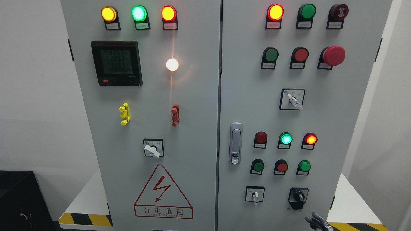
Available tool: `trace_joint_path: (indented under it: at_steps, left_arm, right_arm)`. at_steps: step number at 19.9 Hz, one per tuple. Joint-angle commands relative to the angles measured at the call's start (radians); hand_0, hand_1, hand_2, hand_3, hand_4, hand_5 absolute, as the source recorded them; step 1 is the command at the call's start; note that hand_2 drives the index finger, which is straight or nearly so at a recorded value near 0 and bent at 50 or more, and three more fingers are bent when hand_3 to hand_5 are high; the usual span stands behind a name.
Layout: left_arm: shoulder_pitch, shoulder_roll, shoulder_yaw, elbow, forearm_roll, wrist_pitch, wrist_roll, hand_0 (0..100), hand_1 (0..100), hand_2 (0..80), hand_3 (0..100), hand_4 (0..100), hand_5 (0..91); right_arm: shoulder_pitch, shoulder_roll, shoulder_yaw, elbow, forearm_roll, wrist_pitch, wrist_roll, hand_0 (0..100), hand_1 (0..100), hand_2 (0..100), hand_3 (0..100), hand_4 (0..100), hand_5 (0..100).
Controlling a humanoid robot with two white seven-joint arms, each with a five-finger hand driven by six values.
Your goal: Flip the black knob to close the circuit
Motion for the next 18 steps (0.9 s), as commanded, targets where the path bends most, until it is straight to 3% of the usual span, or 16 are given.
trace_joint_path:
  at_steps: [1, 6, 8, 10, 13, 18]
  left_arm:
    - [0.023, 0.000, 0.000, -0.029, 0.001, 0.001, -0.001, 12, 56, 0.0, 0, 0, 0.0]
    - [0.023, 0.000, 0.000, -0.029, -0.001, 0.001, -0.001, 12, 56, 0.0, 0, 0, 0.0]
    - [0.023, 0.000, 0.000, -0.031, -0.001, 0.001, -0.001, 12, 56, 0.0, 0, 0, 0.0]
    - [0.023, 0.000, 0.000, -0.031, 0.001, 0.001, -0.001, 12, 56, 0.0, 0, 0, 0.0]
    - [0.023, 0.001, 0.000, -0.031, 0.001, 0.001, -0.001, 12, 56, 0.0, 0, 0, 0.0]
    - [0.023, 0.001, 0.000, -0.031, 0.001, 0.001, -0.001, 12, 56, 0.0, 0, 0, 0.0]
  right_arm:
    - [0.054, -0.004, -0.005, -0.043, -0.116, -0.029, 0.052, 0, 0, 12, 25, 19, 9]
    - [0.095, -0.007, -0.008, -0.044, -0.154, -0.071, 0.179, 0, 0, 2, 12, 8, 0]
    - [0.100, -0.007, -0.008, -0.041, -0.159, -0.080, 0.192, 0, 0, 0, 4, 0, 0]
    - [0.100, -0.007, -0.008, -0.040, -0.161, -0.084, 0.195, 0, 0, 0, 1, 0, 0]
    - [0.105, -0.007, -0.016, -0.038, -0.162, -0.092, 0.250, 0, 0, 0, 0, 0, 0]
    - [0.106, -0.007, -0.018, -0.037, -0.171, -0.095, 0.249, 0, 0, 0, 0, 0, 0]
